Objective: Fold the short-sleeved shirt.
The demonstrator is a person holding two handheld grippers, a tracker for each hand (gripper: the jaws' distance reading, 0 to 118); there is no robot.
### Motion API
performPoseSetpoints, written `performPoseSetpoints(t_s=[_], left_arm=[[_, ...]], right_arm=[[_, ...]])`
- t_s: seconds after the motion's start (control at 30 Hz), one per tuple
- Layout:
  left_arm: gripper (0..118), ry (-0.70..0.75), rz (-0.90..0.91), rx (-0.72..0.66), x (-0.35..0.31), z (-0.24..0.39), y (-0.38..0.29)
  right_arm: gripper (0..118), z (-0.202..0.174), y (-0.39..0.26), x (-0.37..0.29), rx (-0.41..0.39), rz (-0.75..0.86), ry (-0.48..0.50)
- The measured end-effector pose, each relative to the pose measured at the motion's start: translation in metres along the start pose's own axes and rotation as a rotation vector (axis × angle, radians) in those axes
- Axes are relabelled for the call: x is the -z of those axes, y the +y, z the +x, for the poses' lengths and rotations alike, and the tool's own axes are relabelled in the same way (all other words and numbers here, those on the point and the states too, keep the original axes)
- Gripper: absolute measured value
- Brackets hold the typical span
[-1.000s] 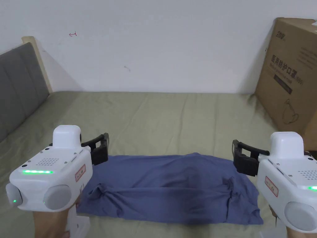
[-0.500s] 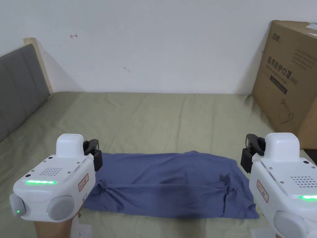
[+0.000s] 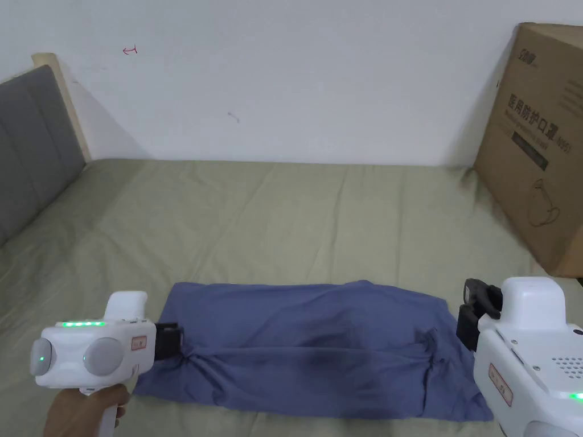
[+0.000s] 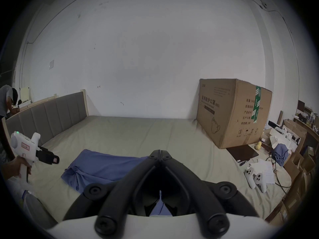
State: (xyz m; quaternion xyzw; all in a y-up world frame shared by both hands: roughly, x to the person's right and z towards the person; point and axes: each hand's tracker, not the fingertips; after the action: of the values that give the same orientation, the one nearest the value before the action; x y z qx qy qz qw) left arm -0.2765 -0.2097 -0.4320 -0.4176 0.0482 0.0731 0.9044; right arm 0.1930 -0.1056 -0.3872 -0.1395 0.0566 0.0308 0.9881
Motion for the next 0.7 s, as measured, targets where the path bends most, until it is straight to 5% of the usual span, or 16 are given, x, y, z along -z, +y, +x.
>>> performPoseSetpoints(t_s=[0.37, 0.5, 0.6, 0.7], left_arm=[[91, 0.096, -0.227, -0.11, 0.097, -0.023, -0.045], [63, 0.109, -0.242, -0.106, 0.102, -0.02, -0.048], [7, 0.092, -0.2, -0.063, 0.095, -0.016, -0.045], [7, 0.046, -0.192, -0.106, 0.086, -0.02, -0.042]], right_arm=[[0, 0.005, -0.038, 0.051, 0.014, -0.142, -0.005], [0, 0.011, -0.05, 0.062, 0.029, -0.189, -0.014], [0, 0.021, -0.063, 0.071, 0.081, -0.244, -0.027], [8, 0.038, -0.081, 0.087, 0.143, -0.34, -0.059]])
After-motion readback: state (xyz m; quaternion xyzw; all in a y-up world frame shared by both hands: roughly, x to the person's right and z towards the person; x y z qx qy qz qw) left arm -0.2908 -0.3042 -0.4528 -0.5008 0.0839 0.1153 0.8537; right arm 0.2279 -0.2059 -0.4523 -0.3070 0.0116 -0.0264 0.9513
